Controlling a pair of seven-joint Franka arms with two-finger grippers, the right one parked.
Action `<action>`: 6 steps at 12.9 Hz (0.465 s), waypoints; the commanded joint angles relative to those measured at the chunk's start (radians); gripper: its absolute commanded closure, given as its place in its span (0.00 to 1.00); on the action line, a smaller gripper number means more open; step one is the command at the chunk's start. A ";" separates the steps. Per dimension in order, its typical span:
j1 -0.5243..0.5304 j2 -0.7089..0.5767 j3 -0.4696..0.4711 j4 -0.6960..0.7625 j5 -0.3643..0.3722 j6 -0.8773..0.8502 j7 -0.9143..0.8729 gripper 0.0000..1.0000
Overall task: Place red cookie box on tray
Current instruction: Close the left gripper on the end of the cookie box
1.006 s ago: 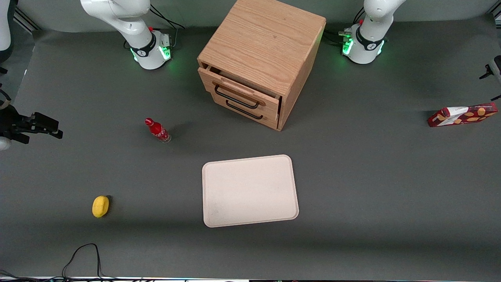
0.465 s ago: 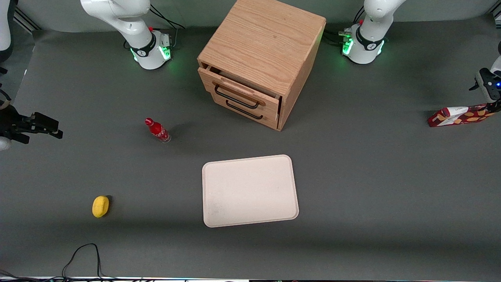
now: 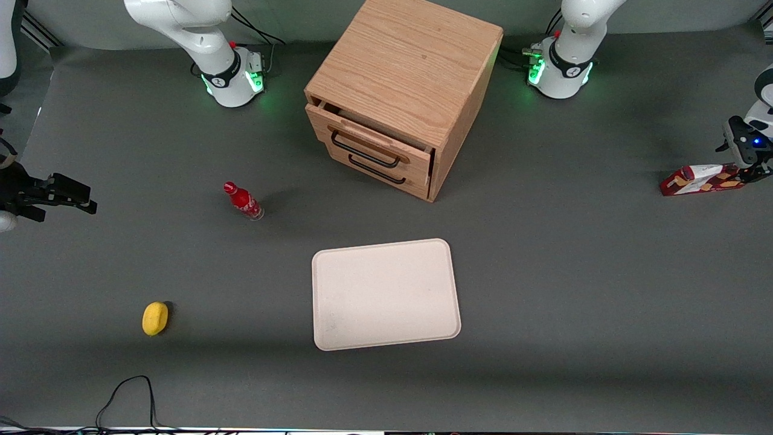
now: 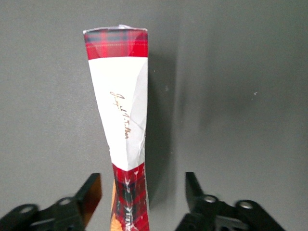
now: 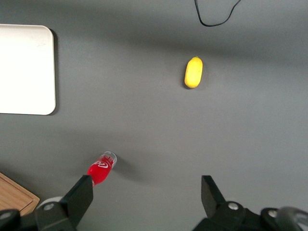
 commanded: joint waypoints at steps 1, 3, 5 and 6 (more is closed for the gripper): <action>-0.008 0.018 0.004 0.003 -0.020 0.030 0.027 0.66; -0.011 0.021 0.002 0.003 -0.029 0.030 0.027 1.00; -0.014 0.023 -0.002 0.005 -0.029 0.036 0.027 1.00; -0.017 0.020 -0.004 0.008 -0.029 0.036 0.027 1.00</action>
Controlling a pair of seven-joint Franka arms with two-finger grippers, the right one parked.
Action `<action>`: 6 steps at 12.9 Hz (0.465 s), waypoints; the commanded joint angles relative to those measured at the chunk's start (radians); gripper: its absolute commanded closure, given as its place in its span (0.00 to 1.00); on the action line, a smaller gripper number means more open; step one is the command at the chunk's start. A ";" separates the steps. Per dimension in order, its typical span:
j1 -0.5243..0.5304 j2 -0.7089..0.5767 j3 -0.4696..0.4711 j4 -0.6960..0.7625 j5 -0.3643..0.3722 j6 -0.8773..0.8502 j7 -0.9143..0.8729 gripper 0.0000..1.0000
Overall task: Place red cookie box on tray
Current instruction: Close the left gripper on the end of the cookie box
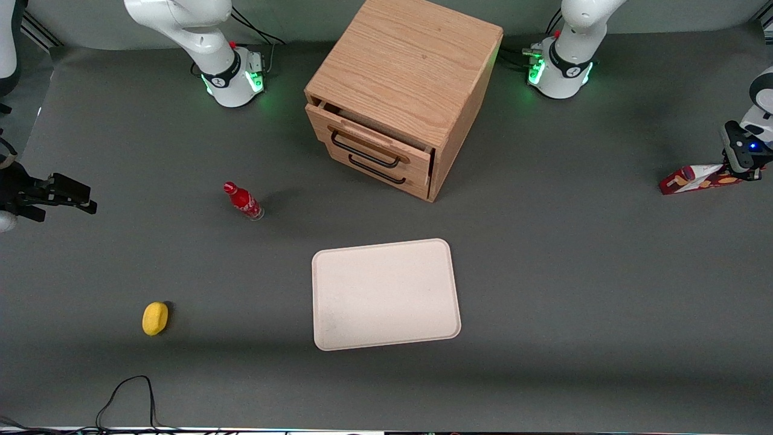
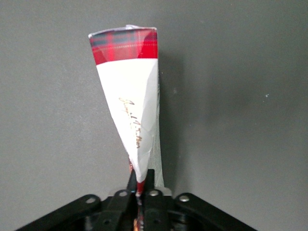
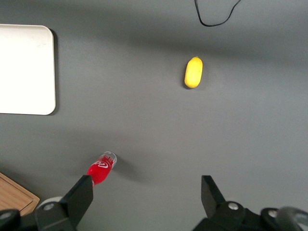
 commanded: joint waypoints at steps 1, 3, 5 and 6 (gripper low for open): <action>-0.013 -0.004 -0.009 0.009 -0.017 0.003 0.021 1.00; -0.013 -0.031 -0.035 0.060 -0.028 -0.087 0.010 1.00; -0.036 -0.063 -0.052 0.170 -0.094 -0.263 0.006 1.00; -0.055 -0.068 -0.054 0.242 -0.097 -0.346 0.003 1.00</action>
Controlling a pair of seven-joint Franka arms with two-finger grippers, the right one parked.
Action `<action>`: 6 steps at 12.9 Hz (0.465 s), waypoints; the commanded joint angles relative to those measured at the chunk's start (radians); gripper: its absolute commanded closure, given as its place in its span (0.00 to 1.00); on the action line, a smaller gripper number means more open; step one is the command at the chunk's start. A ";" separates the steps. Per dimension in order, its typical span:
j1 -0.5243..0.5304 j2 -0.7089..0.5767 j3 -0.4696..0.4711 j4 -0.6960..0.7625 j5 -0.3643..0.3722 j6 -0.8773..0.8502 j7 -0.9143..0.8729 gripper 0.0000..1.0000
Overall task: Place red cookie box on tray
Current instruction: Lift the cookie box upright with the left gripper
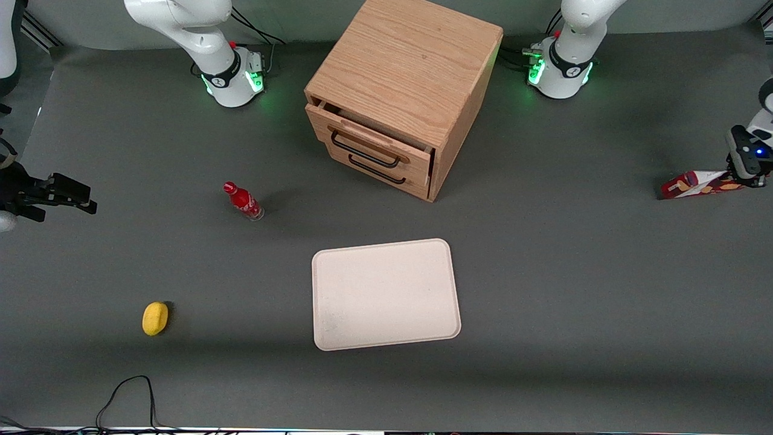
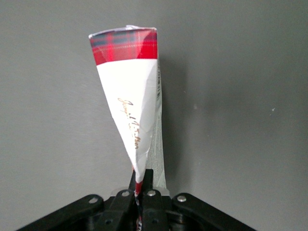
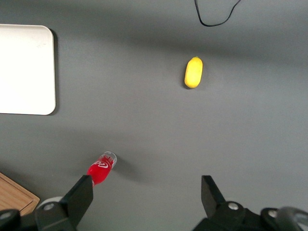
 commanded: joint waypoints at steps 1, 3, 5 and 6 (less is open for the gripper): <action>-0.062 -0.043 -0.002 0.186 -0.028 -0.229 -0.015 1.00; -0.083 -0.045 -0.002 0.313 -0.023 -0.389 -0.122 1.00; -0.118 -0.045 -0.019 0.437 -0.017 -0.519 -0.212 1.00; -0.152 -0.042 -0.022 0.502 0.006 -0.580 -0.270 1.00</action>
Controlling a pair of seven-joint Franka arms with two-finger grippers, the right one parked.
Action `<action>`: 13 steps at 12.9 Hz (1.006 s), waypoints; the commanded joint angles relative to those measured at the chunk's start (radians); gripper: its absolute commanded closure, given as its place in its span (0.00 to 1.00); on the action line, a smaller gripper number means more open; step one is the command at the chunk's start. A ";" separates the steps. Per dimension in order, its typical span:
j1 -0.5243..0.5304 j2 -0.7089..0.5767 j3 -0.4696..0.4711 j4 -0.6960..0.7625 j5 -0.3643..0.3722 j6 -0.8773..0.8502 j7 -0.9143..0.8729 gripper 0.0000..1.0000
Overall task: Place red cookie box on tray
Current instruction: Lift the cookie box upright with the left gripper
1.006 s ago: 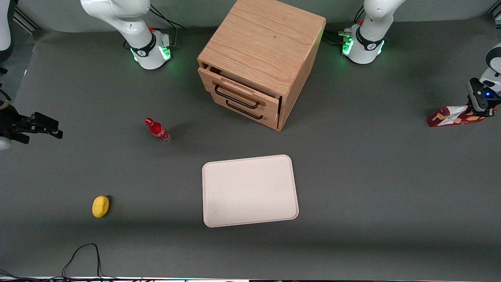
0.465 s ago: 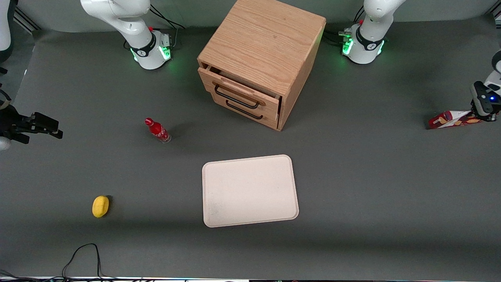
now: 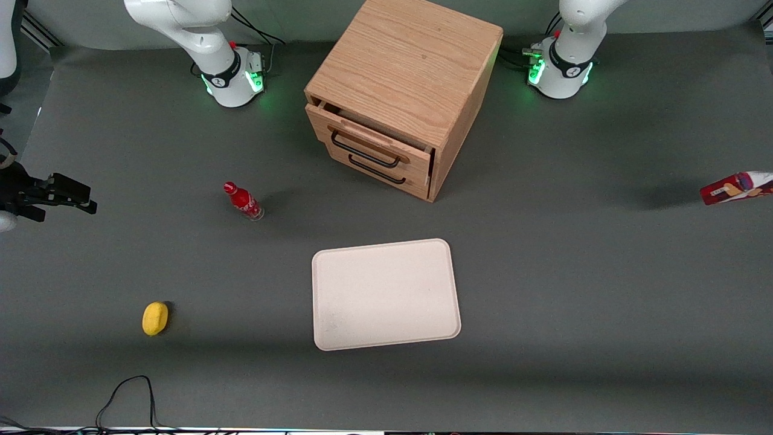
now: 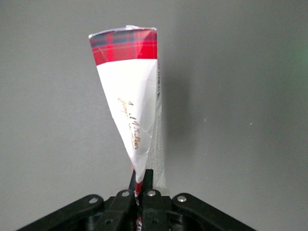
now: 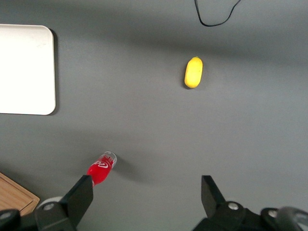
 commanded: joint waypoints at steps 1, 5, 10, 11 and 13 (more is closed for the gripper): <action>-0.081 0.016 0.001 0.190 0.030 -0.187 -0.196 1.00; -0.225 0.021 0.000 0.379 0.073 -0.381 -0.575 1.00; -0.461 0.025 -0.011 0.427 0.058 -0.433 -1.141 1.00; -0.515 0.033 -0.028 0.435 0.056 -0.432 -1.273 1.00; -0.593 0.068 -0.077 0.452 0.037 -0.429 -1.517 1.00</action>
